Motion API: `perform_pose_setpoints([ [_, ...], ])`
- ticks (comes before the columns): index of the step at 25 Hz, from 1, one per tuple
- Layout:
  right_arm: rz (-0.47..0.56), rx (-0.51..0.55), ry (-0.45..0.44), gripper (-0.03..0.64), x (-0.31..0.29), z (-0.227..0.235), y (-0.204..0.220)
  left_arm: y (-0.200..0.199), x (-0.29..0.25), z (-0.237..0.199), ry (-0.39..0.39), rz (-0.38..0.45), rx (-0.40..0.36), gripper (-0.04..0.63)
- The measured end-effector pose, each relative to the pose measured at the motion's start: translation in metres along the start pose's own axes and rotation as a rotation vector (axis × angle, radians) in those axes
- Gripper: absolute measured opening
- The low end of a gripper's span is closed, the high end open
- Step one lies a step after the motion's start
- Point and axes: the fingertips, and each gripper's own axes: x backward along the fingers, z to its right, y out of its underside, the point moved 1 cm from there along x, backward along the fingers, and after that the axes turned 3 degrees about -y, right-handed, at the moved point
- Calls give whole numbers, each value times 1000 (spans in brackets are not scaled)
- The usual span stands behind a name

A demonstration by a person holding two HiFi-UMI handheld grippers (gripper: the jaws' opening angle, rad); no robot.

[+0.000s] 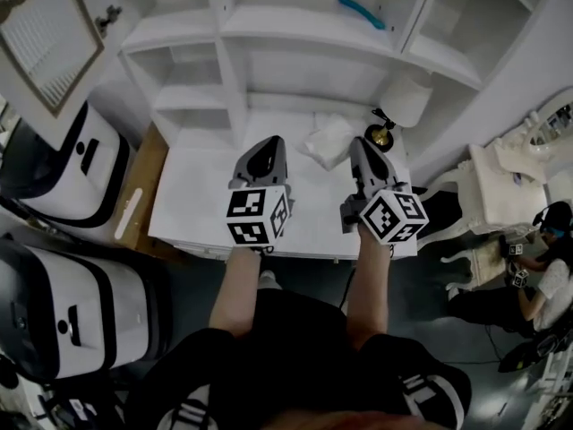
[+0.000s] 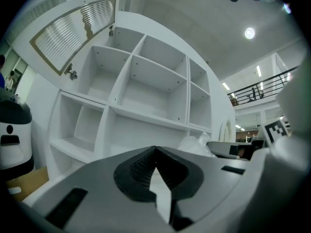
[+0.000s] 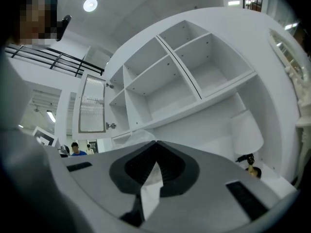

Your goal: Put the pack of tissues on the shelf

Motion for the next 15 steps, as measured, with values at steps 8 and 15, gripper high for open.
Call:
perform_pose_setpoints([
  [8, 113, 39, -76, 20, -54, -42, -48, -43, -16, -35, 9, 75, -49, 11],
  [15, 170, 103, -88, 20, -92, -65, -74, -60, -19, -75, -12, 117, -33, 11],
])
